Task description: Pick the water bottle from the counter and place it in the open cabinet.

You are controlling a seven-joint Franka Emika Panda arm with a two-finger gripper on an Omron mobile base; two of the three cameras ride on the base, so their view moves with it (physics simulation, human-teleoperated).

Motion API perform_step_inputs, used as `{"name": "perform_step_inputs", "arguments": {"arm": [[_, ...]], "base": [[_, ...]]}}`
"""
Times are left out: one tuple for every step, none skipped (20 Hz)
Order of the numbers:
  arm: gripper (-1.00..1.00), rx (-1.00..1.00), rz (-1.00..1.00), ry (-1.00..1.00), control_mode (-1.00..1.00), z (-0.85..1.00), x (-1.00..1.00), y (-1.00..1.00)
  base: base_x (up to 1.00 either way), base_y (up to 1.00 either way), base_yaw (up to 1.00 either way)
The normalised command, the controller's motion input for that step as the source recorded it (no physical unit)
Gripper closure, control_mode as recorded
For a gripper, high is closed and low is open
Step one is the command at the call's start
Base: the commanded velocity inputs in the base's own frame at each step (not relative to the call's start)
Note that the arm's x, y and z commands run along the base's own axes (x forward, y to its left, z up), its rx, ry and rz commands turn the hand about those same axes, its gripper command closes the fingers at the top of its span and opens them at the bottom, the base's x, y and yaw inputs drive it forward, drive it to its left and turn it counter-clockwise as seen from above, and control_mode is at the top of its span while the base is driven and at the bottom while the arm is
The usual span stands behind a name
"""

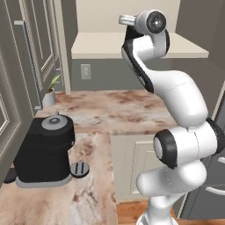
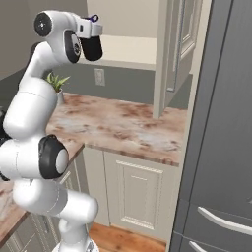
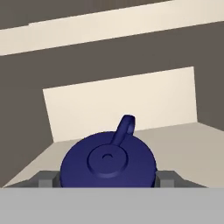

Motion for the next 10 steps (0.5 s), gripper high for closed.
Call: {"name": "perform_step_inputs", "arguments": {"arm": [[1.00, 0.00, 0.09, -0.01, -1.00, 0.00, 0.51, 0.00], [1.00, 0.00, 0.07, 0.00, -1.00, 0.00, 0.50, 0.00], [1.00, 0.00, 0.05, 0.00, -1.00, 0.00, 0.53, 0.00], [1.00, 0.00, 0.04, 0.00, -1.00, 0.01, 0.57, 0.00], [1.00, 0.00, 0.02, 0.00, -1.00, 0.02, 0.60, 0.00], [1.00, 0.00, 0.01, 0.00, -1.00, 0.02, 0.57, 0.00], [1.00, 0.00, 0.00, 0.00, -1.00, 0.01, 0.57, 0.00], [1.00, 0.00, 0.00, 0.00, -1.00, 0.00, 0.57, 0.00], [1.00, 0.00, 0.00, 0.02, -1.00, 0.00, 0.55, 0.00], [1.00, 0.00, 0.00, 0.00, -1.00, 0.00, 0.54, 0.00]], "base": [[0.00, 0.00, 0.00], [0.00, 0.00, 0.00], [0.00, 0.00, 0.00], [0.00, 0.00, 0.00], [0.00, 0.00, 0.00], [0.00, 0.00, 0.00], [0.00, 0.00, 0.00], [0.00, 0.00, 0.00], [0.00, 0.00, 0.00], [0.00, 0.00, 0.00]]}}
